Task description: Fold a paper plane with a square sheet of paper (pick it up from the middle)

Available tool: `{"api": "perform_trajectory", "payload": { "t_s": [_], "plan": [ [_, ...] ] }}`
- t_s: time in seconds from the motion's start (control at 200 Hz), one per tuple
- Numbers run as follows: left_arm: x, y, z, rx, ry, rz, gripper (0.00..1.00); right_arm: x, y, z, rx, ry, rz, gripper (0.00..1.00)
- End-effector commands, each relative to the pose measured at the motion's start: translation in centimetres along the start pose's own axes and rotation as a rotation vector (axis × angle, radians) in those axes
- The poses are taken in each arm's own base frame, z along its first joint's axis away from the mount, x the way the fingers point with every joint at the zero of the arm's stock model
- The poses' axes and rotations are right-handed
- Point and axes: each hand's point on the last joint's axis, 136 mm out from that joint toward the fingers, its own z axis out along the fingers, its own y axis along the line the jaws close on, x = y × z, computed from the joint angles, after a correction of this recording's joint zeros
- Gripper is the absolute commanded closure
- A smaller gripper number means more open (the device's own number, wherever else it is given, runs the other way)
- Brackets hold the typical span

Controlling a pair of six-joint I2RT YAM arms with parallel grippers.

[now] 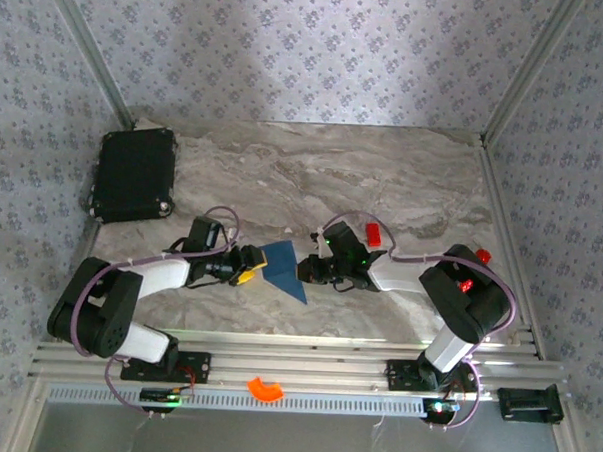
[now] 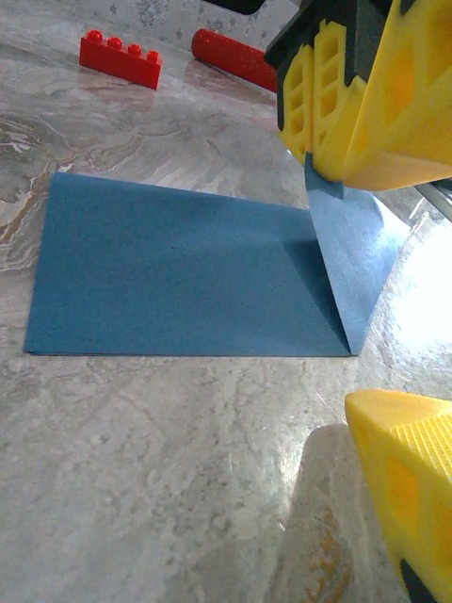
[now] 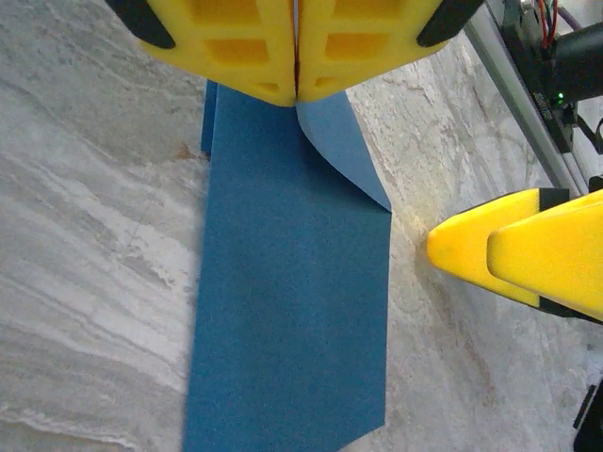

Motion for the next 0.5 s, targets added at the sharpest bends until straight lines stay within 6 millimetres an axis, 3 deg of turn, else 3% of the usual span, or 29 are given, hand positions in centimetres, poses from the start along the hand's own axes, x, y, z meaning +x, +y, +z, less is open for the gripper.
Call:
{"api": "perform_trajectory", "payload": {
  "t_s": [0.0, 0.285, 0.495],
  "plan": [
    [-0.7, -1.4, 0.0, 0.040, -0.002, 0.034, 0.40, -0.3, 0.4, -0.6, -0.031, -0.016, -0.011, 0.95],
    [-1.1, -2.3, 0.1, 0.068, 0.005, 0.033, 0.36, -0.9, 1.4, -2.1, -0.133, -0.088, 0.000, 0.97],
    [-1.5, -3.4, 0.4, 0.106, 0.017, 0.041, 0.38, -1.0, 1.1, -2.6, -0.165, -0.108, 0.014, 0.97]
  ]
}}
